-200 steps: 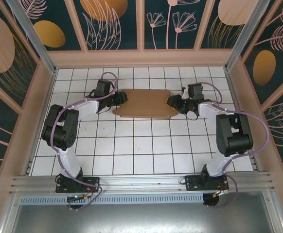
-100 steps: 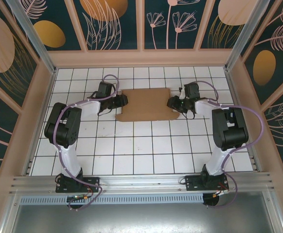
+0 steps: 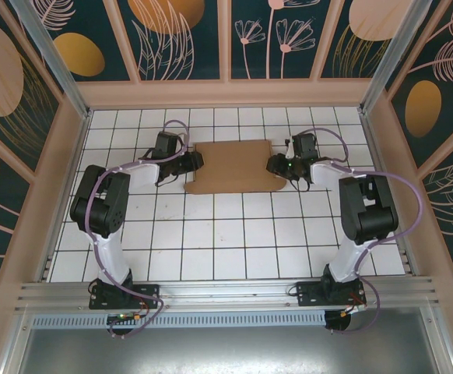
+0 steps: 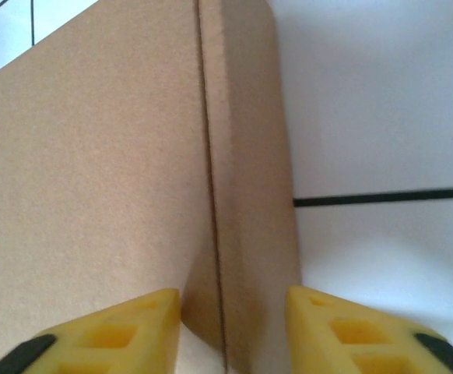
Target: Fold the paper box
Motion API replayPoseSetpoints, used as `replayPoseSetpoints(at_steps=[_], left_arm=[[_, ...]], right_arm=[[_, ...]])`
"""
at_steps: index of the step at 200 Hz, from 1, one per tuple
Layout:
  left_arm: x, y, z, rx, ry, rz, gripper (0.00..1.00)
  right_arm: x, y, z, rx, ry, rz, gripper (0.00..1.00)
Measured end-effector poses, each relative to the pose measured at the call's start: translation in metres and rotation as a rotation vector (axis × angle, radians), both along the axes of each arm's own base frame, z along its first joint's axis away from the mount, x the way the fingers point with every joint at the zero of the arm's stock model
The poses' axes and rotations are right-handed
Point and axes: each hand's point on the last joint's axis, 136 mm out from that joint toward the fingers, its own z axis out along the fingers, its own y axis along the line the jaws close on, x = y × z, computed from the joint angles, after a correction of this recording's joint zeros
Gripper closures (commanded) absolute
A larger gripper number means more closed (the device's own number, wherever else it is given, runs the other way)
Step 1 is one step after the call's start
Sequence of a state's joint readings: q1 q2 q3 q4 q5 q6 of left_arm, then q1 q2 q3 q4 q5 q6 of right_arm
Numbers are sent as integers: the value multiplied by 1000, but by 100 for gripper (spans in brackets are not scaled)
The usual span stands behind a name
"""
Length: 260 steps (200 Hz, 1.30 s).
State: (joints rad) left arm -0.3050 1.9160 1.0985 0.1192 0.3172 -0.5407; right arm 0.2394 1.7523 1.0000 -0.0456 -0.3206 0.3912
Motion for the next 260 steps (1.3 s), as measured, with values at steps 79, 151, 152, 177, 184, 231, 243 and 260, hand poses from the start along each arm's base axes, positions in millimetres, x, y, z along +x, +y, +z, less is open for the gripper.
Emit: replayPoseSetpoints(at_steps=[79, 151, 152, 177, 184, 231, 243, 260], left_arm=[[-6, 25, 17, 0, -30, -10, 40], [-12, 16, -4, -33, 17, -86, 48], [-12, 16, -3, -34, 16, -88, 48], [-6, 14, -2, -43, 5, -106, 56], [-5, 14, -2, -51, 3, -112, 59], [0, 26, 1, -116, -4, -120, 67], [1, 30, 1, -126, -3, -118, 67], [1, 31, 0, -135, -2, -119, 66]], right_arm=[[9, -16, 55, 41, -224, 3, 28], [18, -10, -10, 129, -67, 52, 29], [18, -10, -11, 128, -66, 52, 29], [15, -4, -12, 169, -48, 73, 25], [14, -1, -11, 184, -43, 84, 24], [8, 7, -10, 244, -17, 117, 24], [9, 5, -10, 256, -12, 110, 23], [11, -1, -10, 270, -5, 93, 23]])
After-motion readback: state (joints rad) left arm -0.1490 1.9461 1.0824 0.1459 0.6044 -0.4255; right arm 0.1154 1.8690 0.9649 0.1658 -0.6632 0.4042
